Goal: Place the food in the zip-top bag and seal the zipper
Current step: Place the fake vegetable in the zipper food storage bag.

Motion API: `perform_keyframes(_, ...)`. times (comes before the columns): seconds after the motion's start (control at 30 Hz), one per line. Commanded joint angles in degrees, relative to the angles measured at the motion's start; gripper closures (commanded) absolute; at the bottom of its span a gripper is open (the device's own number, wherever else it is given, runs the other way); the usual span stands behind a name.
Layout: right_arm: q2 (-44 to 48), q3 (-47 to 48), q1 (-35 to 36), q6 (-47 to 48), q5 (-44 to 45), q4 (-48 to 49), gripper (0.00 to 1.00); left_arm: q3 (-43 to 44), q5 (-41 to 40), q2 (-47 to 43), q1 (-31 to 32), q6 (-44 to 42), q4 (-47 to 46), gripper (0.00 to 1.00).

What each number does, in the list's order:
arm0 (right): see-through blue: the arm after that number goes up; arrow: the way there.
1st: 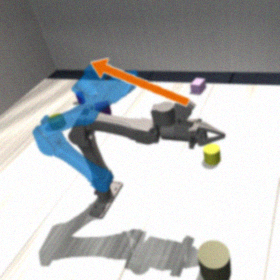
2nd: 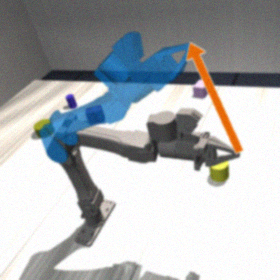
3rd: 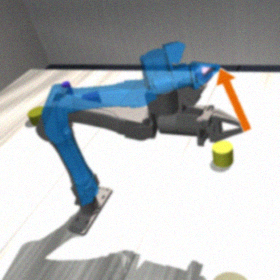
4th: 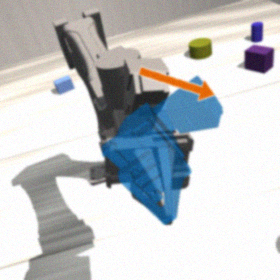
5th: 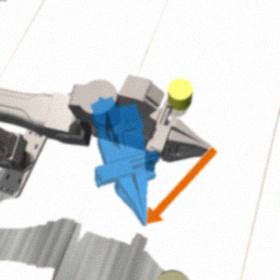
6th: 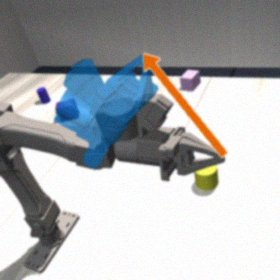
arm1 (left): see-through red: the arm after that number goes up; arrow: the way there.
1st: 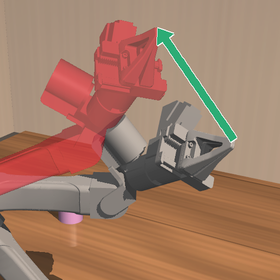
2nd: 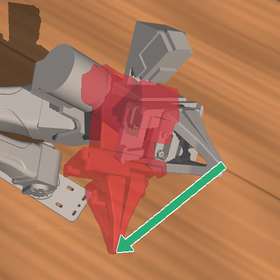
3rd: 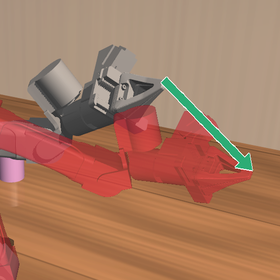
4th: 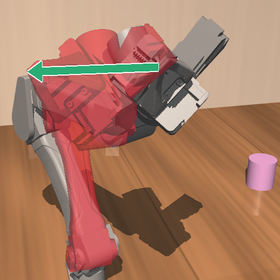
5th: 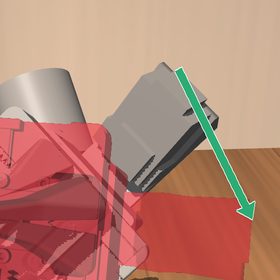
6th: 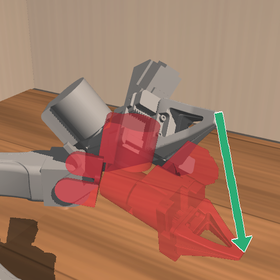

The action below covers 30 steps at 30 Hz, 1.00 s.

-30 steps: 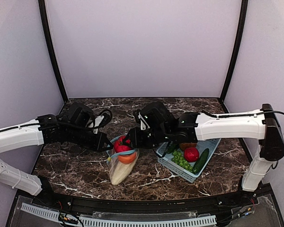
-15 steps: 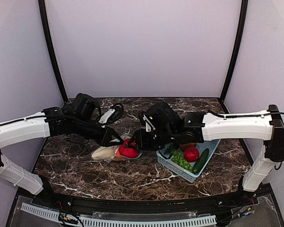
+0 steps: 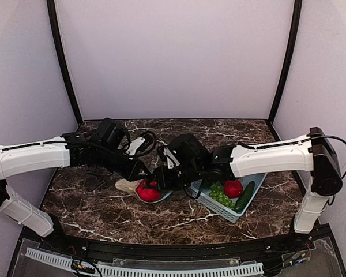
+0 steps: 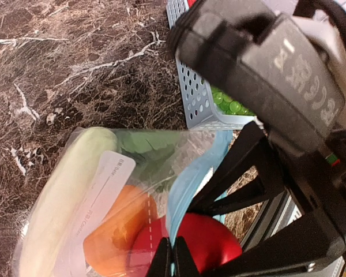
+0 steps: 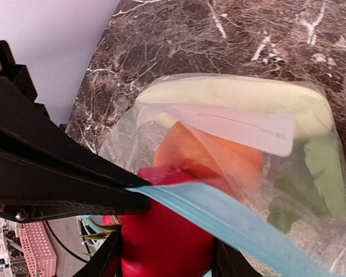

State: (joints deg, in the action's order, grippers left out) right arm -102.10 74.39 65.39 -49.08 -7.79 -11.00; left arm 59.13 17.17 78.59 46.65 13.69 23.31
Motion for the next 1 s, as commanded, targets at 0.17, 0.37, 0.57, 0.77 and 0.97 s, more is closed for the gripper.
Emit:
perform_keyframes(0.17, 2.18, -2.51, 0.71, 1.79, 2.93, 6.13, 0.87, -4.85, 0.53, -4.7, 0.19, 5.23, -6.12, 0.99)
perform_keyframes(0.37, 10.84, -4.31, 0.88, 4.95, 15.64, -2.96, 0.86, -6.73, -6.11, -7.14, 0.19, 5.99, -1.83, 0.99)
perform_keyframes(0.57, 11.29, -5.34, 0.88, 4.77, 21.03, -6.67, 0.87, -9.22, 0.19, -7.19, 0.19, 7.65, -5.74, 0.99)
perform_keyframes(0.77, 6.99, -2.02, 1.18, 5.85, 23.93, -6.42, 0.88, -10.39, 2.56, -7.39, 0.19, 9.56, -9.31, 0.99)
perform_keyframes(0.97, 4.17, 0.64, 1.29, 7.4, 26.03, -6.84, 0.89, -11.01, 0.79, -7.66, 0.19, 13.14, -10.68, 0.99)
